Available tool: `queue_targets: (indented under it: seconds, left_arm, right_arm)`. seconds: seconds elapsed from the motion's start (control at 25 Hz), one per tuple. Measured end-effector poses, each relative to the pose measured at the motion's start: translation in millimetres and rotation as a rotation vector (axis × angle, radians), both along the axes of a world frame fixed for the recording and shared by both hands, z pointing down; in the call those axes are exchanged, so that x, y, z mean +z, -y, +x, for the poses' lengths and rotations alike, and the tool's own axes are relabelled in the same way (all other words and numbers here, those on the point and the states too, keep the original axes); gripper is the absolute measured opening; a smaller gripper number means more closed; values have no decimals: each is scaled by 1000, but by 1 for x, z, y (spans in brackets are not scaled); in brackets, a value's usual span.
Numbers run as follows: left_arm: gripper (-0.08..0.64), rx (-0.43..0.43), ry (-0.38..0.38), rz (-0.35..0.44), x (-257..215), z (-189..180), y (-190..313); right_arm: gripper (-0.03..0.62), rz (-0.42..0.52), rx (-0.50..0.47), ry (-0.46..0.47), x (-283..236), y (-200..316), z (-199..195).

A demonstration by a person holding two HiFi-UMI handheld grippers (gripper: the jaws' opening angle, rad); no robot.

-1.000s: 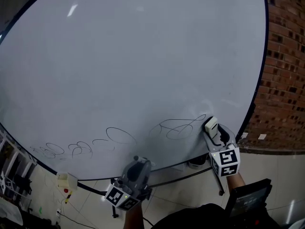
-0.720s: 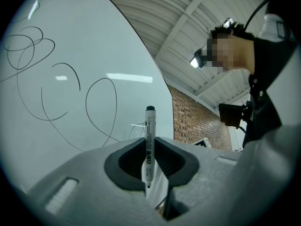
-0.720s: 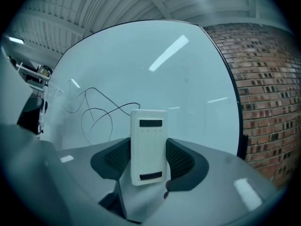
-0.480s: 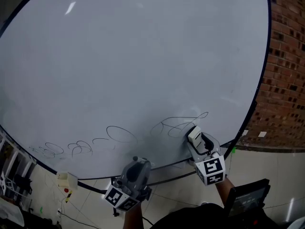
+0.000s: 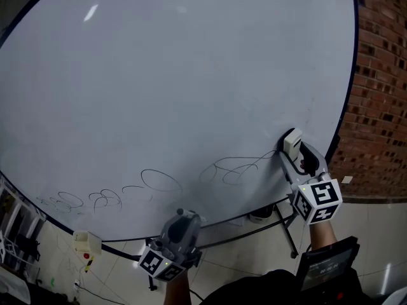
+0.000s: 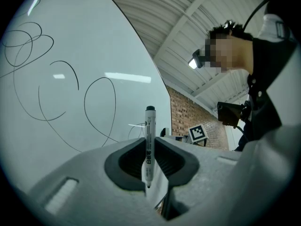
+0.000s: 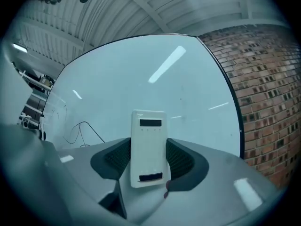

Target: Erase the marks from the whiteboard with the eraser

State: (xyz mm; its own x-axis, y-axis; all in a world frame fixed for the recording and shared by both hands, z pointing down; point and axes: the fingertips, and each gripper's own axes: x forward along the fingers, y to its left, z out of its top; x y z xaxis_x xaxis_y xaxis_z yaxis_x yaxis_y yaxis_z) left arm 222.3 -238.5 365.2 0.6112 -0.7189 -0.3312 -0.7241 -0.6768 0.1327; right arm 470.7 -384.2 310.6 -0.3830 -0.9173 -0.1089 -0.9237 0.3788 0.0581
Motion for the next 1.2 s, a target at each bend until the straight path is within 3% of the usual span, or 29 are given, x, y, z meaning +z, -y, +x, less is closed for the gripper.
queue_targets:
  seconds: [0.12,0.24,0.44,0.68,0.8,0.96,1.2]
  left_arm:
    - [58,-7,-5,-3,1,-3,0]
    - [58,-11,-9,-7,2,-5,0]
    - [58,-8,-12,-8,3,-5,0]
    - [58,-17,-17,-4,1,-8,-2]
    - [58,-25,-20,0,1,-12,-3]
    - [58,-31,-28,1,2,-16,-2]
    - [58,-22,-31,-2,3,-15,2]
  right_arm:
    - [238,-5,-16,-71,7,-5,-17]
    - [239,-70,-89,-127,43,-14,-52]
    - [239,-176,-164,-117,87,-23,-74]
    - [239,-64,-78,20,-2,-8,-25]
    - [239,-55,-56,15,-23,-5,-20]
    - [239,-86,-79,-56,9,-14,-47]
    - [239,-229,-186,-108,93,-26,-88]
